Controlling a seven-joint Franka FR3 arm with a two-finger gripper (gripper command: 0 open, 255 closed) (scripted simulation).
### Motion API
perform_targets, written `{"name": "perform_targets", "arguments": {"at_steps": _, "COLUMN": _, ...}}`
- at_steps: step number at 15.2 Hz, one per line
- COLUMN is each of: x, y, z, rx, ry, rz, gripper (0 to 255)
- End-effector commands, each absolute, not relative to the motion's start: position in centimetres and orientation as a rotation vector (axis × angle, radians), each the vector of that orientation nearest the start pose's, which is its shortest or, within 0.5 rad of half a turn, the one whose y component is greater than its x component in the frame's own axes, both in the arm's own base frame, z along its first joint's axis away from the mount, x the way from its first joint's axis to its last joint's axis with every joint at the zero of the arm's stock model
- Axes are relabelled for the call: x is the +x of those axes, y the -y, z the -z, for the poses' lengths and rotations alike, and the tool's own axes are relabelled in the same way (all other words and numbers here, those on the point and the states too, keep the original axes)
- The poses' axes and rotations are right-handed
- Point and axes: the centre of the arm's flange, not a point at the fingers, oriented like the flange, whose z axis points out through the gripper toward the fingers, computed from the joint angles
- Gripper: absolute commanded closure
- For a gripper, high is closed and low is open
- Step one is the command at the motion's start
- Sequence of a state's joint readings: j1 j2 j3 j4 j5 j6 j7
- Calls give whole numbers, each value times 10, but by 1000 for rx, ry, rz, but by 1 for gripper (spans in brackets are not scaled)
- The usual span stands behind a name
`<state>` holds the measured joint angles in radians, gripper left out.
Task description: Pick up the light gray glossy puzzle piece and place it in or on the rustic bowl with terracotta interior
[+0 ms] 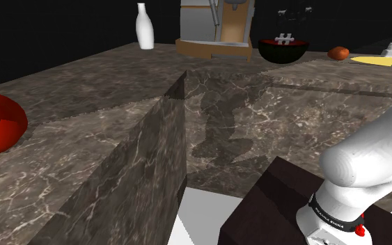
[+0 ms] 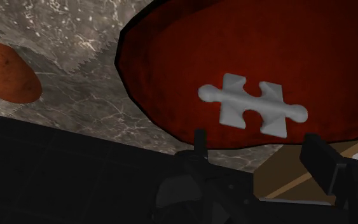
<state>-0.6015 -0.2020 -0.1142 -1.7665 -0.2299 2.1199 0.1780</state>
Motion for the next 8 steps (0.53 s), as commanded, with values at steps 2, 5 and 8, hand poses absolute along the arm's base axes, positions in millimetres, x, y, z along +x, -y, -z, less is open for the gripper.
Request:
{"name": "perform_targets", "arguments": {"at_steps": 2, "x": 390, "y": 363, "z": -700, "rx": -3089, "ry": -1367, "rz": 833, "gripper": 0}}
{"name": "perform_targets", "arguments": {"at_steps": 5, "x": 390, "y": 363, "z": -700, "rx": -3089, "ry": -1367, "rz": 833, "gripper": 0}}
{"name": "perform_targets", "arguments": {"at_steps": 8, "x": 379, "y": 344, "z": -733, "rx": -3089, "ry": -1367, "rz": 833, "gripper": 0}}
